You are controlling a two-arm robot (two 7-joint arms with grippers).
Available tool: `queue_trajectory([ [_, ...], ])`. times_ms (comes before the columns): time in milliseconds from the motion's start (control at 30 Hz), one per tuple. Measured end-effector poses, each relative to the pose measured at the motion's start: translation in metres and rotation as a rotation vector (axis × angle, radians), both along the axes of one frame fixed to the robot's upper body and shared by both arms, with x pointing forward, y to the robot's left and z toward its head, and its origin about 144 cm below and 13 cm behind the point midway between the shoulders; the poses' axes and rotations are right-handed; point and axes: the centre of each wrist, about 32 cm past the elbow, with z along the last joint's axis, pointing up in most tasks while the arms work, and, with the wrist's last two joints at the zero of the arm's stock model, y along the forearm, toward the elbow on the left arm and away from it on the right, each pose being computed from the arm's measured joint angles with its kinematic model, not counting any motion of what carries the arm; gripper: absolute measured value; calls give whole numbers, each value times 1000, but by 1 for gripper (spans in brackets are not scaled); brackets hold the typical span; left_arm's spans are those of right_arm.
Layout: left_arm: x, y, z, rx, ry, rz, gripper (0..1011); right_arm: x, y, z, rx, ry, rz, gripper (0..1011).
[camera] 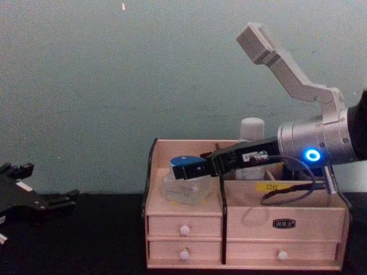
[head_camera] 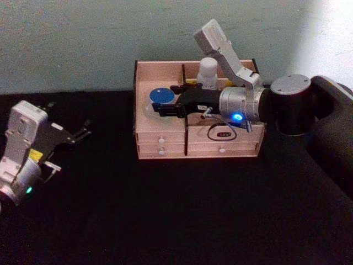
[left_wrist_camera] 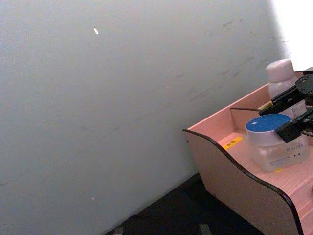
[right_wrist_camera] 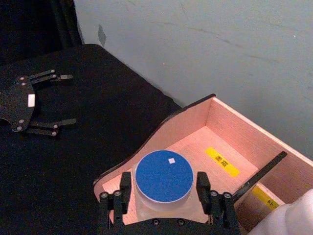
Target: Pick up the facial cleanser and watermelon frost from the table and place them into the tiered storage box.
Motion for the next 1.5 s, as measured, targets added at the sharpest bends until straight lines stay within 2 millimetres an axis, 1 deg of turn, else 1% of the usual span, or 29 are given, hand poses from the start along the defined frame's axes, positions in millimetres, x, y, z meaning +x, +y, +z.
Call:
queue_trajectory([
  [100, 0, 0, 0, 0, 0, 0, 1001, 0, 0, 0, 0, 0, 0, 890],
  [167, 0, 0, 0, 0, 0, 0, 1001, 0, 0, 0, -1, 0, 0, 966],
  [200, 0, 0, 0, 0, 0, 0, 1001, 0, 0, 0, -1, 0, 0, 966],
  [233, 0, 0, 0, 0, 0, 0, 1002, 0, 0, 0, -1, 0, 0, 1002],
  [633, 0, 0, 0, 0, 0, 0, 1001, -2, -1, 0, 0, -9, 2, 1002],
  [833, 0, 0, 0, 0, 0, 0, 1001, -14, -9, 11, 19, -61, 10, 1002],
  [1033, 0, 0, 0, 0, 0, 0, 1001, -38, -32, 19, 55, -86, 25, 1003],
  [1067, 0, 0, 0, 0, 0, 0, 1001, -45, -40, 21, 61, -86, 31, 1002],
  [1100, 0, 0, 0, 0, 0, 0, 1001, -45, -40, 21, 61, -86, 31, 1002],
  [1167, 0, 0, 0, 0, 0, 0, 1001, -60, -58, 23, 67, -80, 35, 1003],
  [1233, 0, 0, 0, 0, 0, 0, 1001, -68, -67, 24, 69, -74, 33, 1003],
  [1267, 0, 0, 0, 0, 0, 0, 1001, -75, -77, 25, 69, -64, 24, 1002],
  [1367, 0, 0, 0, 0, 0, 0, 1001, -85, -90, 25, 72, -51, 2, 1002],
  [1467, 0, 0, 0, 0, 0, 0, 1001, -104, -111, 24, 69, -53, -80, 1002],
  [1500, 0, 0, 0, 0, 0, 0, 1001, -104, -111, 24, 69, -53, -80, 1002],
])
